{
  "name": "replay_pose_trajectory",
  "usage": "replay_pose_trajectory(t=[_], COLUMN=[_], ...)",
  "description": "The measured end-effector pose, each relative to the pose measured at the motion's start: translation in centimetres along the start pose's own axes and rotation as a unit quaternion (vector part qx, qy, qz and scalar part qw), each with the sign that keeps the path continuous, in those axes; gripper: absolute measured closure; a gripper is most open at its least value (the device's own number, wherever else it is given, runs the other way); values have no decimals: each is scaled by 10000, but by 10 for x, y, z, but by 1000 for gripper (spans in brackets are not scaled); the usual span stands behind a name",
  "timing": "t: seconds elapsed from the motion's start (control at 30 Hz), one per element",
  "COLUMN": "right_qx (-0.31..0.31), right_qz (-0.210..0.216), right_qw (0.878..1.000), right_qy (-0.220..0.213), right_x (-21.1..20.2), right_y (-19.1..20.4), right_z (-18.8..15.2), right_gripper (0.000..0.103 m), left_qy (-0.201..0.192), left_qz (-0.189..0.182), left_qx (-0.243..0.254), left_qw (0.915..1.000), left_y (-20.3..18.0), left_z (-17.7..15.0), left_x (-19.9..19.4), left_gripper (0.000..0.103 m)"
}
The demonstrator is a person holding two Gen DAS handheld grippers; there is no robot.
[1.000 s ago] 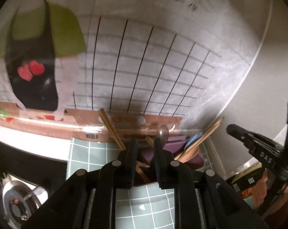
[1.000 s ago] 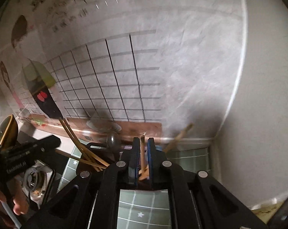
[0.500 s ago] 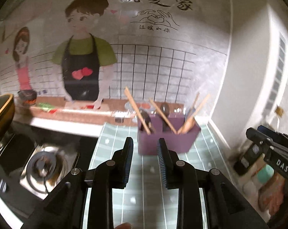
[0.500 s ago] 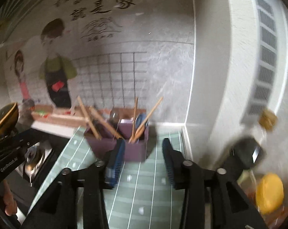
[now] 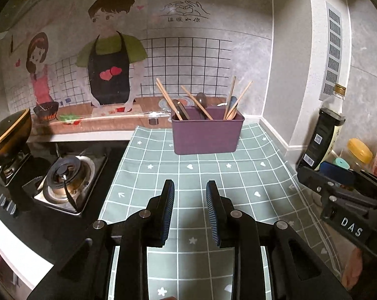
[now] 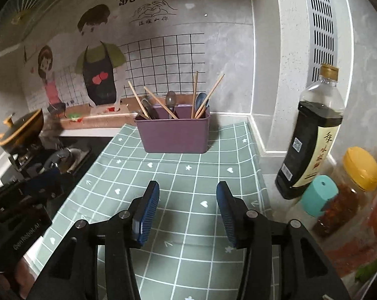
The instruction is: Organize utensils
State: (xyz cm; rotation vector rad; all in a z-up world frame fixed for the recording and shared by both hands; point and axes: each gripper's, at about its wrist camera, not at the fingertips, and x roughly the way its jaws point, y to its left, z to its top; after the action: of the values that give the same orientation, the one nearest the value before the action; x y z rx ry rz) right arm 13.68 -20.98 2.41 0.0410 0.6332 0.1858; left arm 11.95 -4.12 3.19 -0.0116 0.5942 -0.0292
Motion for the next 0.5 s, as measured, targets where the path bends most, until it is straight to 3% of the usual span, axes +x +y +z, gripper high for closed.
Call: replay_pose_trajectory(t=[0.5], right_qx=[-28], right_qz=[50], right_qw=[10000], right_qy=[-74], right_x=[-9], right_y=[5], right_z=[-3], right_gripper=[58], left_qy=[12], left_qz=[-49], left_qx=[-44], left_qw=[10000], left_y=[-3], left_z=[-1], left_x=[-7], left_gripper=[75])
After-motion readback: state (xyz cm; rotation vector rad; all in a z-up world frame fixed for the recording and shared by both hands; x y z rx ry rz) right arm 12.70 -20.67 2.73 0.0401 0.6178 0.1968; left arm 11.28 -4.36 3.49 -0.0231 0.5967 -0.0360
